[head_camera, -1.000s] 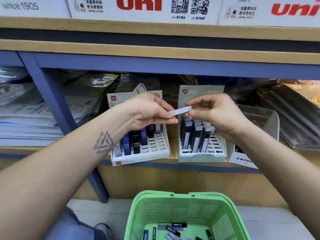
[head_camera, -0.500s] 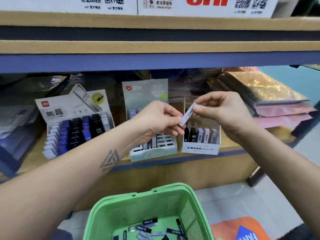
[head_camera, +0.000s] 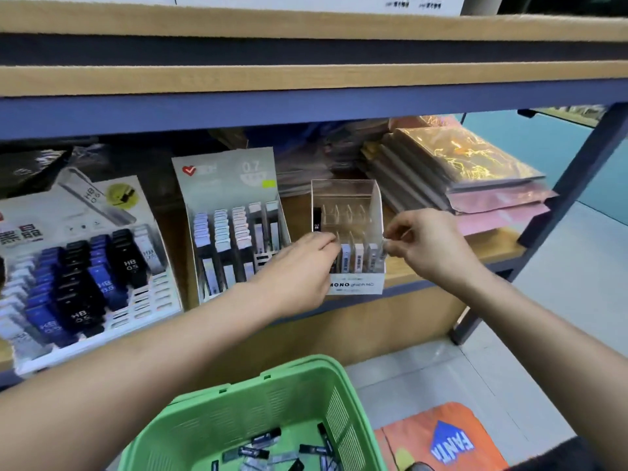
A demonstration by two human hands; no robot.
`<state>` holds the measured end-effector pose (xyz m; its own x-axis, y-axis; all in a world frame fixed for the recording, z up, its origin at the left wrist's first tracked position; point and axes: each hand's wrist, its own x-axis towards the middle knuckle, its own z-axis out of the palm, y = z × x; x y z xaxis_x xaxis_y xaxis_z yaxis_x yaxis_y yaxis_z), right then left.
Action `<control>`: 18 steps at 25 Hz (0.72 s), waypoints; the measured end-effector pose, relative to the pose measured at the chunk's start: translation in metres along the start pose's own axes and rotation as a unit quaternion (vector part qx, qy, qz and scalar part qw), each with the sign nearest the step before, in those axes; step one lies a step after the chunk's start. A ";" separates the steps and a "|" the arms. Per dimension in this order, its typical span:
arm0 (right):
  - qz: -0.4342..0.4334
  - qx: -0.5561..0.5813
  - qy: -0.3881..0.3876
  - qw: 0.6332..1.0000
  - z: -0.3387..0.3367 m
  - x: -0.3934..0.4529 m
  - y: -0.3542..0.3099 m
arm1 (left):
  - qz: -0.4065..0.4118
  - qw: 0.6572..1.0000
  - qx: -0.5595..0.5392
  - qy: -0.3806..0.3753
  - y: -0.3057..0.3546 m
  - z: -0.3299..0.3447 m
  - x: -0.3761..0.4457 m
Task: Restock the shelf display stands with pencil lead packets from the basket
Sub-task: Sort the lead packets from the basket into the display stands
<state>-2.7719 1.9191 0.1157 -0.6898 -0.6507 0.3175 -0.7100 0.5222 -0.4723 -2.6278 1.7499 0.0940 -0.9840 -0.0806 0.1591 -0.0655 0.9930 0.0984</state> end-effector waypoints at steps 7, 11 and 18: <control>-0.014 -0.046 0.013 0.999 0.018 -0.001 0.009 | 0.025 0.999 0.044 -0.015 0.003 0.010 0.005; -0.012 -0.065 0.032 0.997 0.032 -0.007 0.008 | 0.033 0.998 0.044 -0.008 0.000 0.011 0.005; -0.067 -0.084 0.062 0.992 0.040 -0.014 0.013 | 0.042 0.999 0.034 0.006 0.001 0.008 0.006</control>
<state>-2.7663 1.9127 0.0720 -0.5926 -0.6525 0.4723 -0.8027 0.5273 -0.2787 -2.6348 1.7507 0.0873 -0.9844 0.0017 0.1758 0.0050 0.9998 0.0180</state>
